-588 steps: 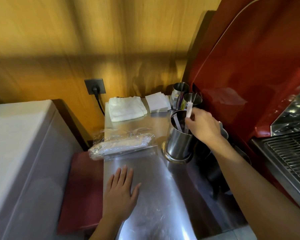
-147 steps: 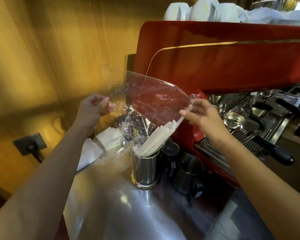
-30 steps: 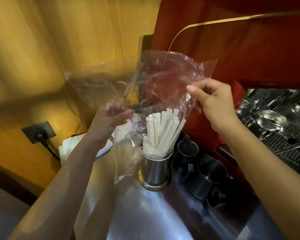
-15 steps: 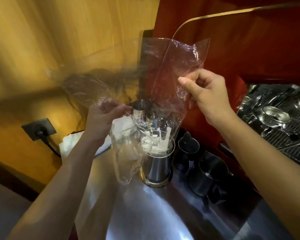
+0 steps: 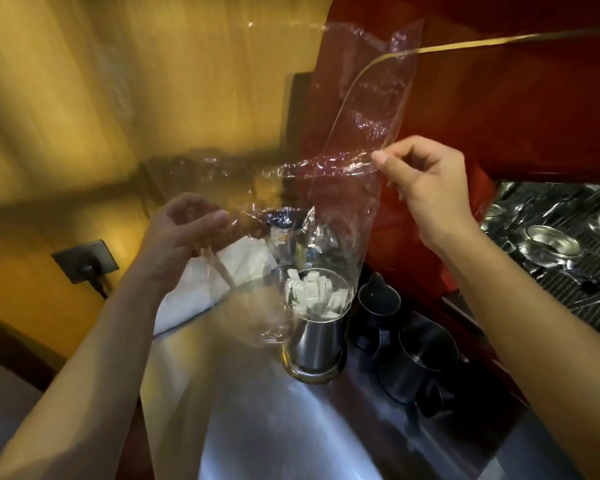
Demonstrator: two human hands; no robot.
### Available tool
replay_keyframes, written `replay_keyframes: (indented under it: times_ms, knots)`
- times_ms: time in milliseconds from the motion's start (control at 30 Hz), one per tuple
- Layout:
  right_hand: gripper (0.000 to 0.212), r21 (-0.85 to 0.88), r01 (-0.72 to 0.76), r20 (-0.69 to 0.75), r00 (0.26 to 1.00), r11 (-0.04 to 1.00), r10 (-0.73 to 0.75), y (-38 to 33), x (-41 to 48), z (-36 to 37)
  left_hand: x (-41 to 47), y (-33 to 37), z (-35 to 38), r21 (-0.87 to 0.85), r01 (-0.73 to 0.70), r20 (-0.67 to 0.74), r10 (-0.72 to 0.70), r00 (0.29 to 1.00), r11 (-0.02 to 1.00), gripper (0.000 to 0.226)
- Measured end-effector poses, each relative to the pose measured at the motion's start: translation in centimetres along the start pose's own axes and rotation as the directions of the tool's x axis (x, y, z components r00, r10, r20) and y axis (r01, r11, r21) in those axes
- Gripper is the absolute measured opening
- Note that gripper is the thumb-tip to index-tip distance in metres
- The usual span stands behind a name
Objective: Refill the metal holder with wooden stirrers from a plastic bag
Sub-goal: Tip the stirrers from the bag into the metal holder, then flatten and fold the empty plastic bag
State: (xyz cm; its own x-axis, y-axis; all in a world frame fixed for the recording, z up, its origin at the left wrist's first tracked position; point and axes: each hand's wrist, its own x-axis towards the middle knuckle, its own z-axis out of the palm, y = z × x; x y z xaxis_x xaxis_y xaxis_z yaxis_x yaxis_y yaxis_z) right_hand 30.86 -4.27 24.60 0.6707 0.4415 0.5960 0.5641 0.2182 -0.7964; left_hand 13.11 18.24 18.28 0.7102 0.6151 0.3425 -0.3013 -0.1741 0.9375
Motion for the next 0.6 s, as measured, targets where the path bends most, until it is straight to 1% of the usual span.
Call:
replay_keyframes:
  times_ms: [67,167,200,233,300,333,367,400,433,500,600]
  knots:
    - [0.021,0.029,0.024,-0.024,0.999,0.999,-0.023,-0.8,0.6,0.1,0.1,0.8,-0.7,0.008,-0.037,-0.027,0.037,0.999,0.999,0.011]
    - [0.015,0.093,0.035,-0.041,0.999,0.995,-0.031,-1.2,1.2,0.6,0.2,1.4,-1.3,-0.002,-0.051,-0.066,0.051,0.997,0.999,0.013]
    - [0.009,0.114,0.017,-0.009,1.0,0.993,-0.016,-1.1,1.2,0.8,0.3,1.5,-1.4,-0.011,-0.052,-0.09,0.051,0.995,0.999,0.014]
    - [0.008,0.14,-0.023,0.043,0.999,0.99,0.018,-0.9,1.0,1.0,0.2,1.4,-1.6,-0.021,-0.047,-0.115,0.045,0.992,0.999,0.015]
    - [0.022,0.169,-0.135,0.163,0.981,0.976,0.108,-0.3,0.6,1.3,-0.1,1.3,-1.8,-0.055,-0.027,-0.152,0.019,0.988,0.998,0.015]
    - [0.021,0.179,-0.175,0.212,0.968,0.968,0.136,-0.1,0.5,1.4,-0.4,1.3,-1.9,-0.069,-0.017,-0.168,0.006,0.986,0.997,0.013]
    - [0.014,0.186,-0.19,0.247,0.959,0.964,0.142,0.0,0.4,1.6,-0.7,1.3,-1.9,-0.079,-0.007,-0.183,-0.008,0.983,0.997,0.013]
    - [0.007,0.192,-0.188,0.263,0.955,0.963,0.134,0.0,0.3,1.7,-1.0,1.5,-2.0,-0.08,0.0,-0.199,-0.016,0.98,0.997,0.014]
    - [0.006,0.204,-0.18,0.258,0.958,0.962,0.125,-0.1,0.4,2.0,-1.3,1.8,-2.1,-0.076,0.008,-0.213,-0.024,0.977,0.997,0.013]
    - [0.013,0.244,-0.152,0.24,0.966,0.958,0.092,-0.5,0.8,2.4,-1.7,2.7,-2.3,-0.068,0.005,-0.247,-0.022,0.969,0.998,0.008]
    - [0.016,0.338,-0.144,0.259,0.964,0.93,0.055,-1.0,1.7,3.0,-2.0,4.2,-3.4,-0.051,-0.026,-0.316,0.009,0.949,0.998,0.026]
